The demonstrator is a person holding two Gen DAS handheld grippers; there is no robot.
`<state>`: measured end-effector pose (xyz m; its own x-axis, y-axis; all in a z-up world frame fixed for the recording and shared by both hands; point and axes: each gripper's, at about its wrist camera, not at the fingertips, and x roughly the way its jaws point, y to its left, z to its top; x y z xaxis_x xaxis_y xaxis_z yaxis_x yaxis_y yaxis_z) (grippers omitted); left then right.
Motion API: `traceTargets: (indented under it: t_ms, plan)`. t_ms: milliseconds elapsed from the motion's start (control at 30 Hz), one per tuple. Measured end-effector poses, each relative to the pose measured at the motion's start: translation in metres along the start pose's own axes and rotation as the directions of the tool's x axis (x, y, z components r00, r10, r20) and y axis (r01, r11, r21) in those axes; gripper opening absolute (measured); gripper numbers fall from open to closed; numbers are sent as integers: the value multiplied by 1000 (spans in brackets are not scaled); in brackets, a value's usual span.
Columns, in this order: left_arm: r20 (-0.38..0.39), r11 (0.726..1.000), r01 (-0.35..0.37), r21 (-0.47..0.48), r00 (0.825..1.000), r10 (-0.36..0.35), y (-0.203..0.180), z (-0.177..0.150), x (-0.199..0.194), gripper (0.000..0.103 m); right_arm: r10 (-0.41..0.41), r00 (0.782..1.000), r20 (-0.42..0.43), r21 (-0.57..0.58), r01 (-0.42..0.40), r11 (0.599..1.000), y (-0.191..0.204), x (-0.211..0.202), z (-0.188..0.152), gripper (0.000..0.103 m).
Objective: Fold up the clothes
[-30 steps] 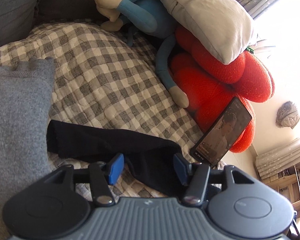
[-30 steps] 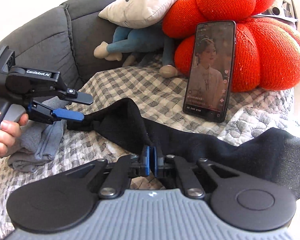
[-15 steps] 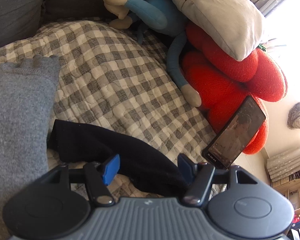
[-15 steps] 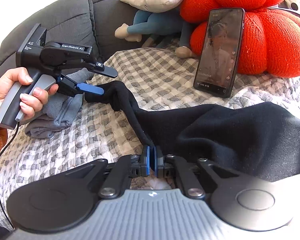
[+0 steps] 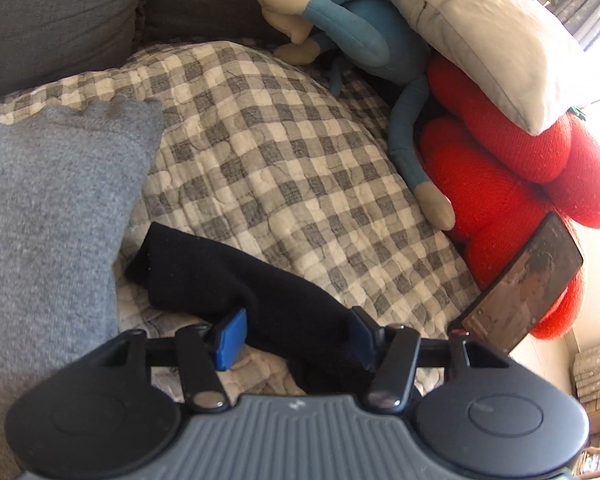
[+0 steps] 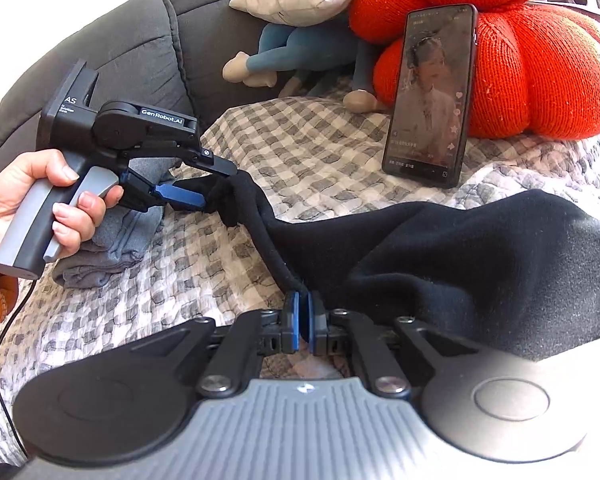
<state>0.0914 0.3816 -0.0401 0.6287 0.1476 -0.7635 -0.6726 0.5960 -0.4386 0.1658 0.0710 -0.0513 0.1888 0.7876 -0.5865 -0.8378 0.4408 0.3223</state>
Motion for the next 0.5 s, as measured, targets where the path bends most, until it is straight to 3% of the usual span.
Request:
traceTargets:
  t_ms: [67,167,200,233,333,433,500]
  plan:
    - [36,999,-46,-17,998,47,-2,-3,4,50,0,1000,0,1,0,1000,0,0,0,5]
    - [98,995,-95,-35,990,98,-4,-6,9,25,0,1000,2,4,0,1000,0,0,0,5]
    - [122,996,-78,-35,989,82,-4,-5,9,10,0,1000,4,6,0,1000,0,-1,0,5]
    - [146,998,-61,-34,987,66,-5,-4,10,7,1,1000,6,9,-1,1000,0,-1,0,5]
    - [204,998,58,9,977,-58,-8,1,9,5,4,1000,12,18,-4,1000,-1,-1,-2,5]
    - [271,973,211,98,935,-230,-9,3,-9,5,5,1000,15,24,-5,1000,-2,-2,-1,5]
    - [295,964,223,146,920,-257,-10,4,-21,5,5,1000,17,32,-5,999,-2,-2,-1,5]
